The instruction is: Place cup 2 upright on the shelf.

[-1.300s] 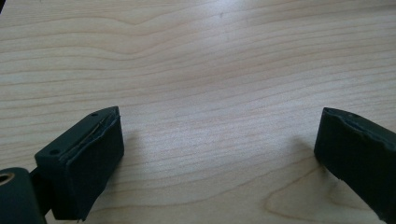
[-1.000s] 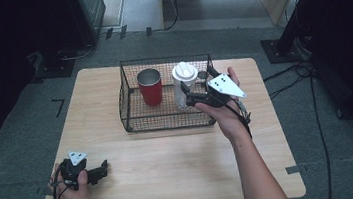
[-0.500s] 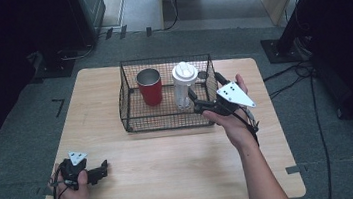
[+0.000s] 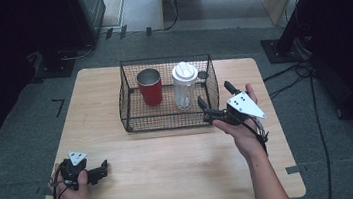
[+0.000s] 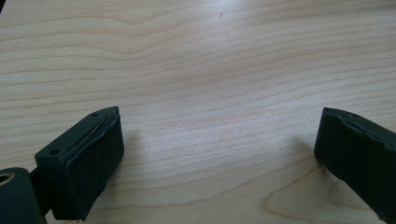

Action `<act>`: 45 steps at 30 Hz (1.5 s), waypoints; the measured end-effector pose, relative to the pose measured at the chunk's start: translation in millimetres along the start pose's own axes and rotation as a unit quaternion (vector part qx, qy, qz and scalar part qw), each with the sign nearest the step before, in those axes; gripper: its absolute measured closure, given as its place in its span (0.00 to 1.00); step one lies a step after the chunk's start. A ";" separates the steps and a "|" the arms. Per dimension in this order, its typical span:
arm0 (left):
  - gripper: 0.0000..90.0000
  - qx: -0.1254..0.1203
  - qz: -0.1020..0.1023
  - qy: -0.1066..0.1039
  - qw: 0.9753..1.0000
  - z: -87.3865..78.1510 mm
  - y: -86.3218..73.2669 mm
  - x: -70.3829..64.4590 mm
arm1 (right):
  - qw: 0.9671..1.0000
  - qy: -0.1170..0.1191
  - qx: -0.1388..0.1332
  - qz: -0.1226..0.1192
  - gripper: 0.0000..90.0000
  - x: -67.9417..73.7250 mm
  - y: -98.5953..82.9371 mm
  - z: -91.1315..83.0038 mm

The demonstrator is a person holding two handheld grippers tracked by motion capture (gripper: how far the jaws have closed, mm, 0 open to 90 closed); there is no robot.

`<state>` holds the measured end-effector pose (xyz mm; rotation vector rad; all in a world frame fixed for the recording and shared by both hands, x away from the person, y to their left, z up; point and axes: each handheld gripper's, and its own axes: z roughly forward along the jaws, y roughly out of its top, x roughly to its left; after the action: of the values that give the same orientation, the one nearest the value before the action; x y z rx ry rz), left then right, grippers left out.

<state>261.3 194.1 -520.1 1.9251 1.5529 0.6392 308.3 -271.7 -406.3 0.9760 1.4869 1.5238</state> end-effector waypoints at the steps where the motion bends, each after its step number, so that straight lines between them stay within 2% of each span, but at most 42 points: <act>1: 0.02 0.000 -0.001 0.000 1.000 0.0 0.0 -0.1 | 1.000 -0.003 0.003 0.001 0.00 -1.8 -2.2 -2.8; 23: 0.02 0.000 0.000 0.000 1.000 0.0 0.0 -0.1 | 0.998 -0.051 0.034 0.026 0.00 -32.1 -48.3 -48.2; 35: 0.02 0.000 -0.001 0.000 1.000 -0.1 0.0 -0.1 | 0.994 -0.082 0.052 0.046 0.00 -48.5 -72.9 -79.1; 45: 0.03 0.001 0.001 0.000 1.000 -0.2 0.0 0.1 | 0.990 -0.105 0.071 0.052 0.00 -59.6 -89.9 -101.8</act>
<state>261.2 194.2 -519.9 1.9279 1.5527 0.6384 240.6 -366.0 -498.6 1.2758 1.4267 1.3524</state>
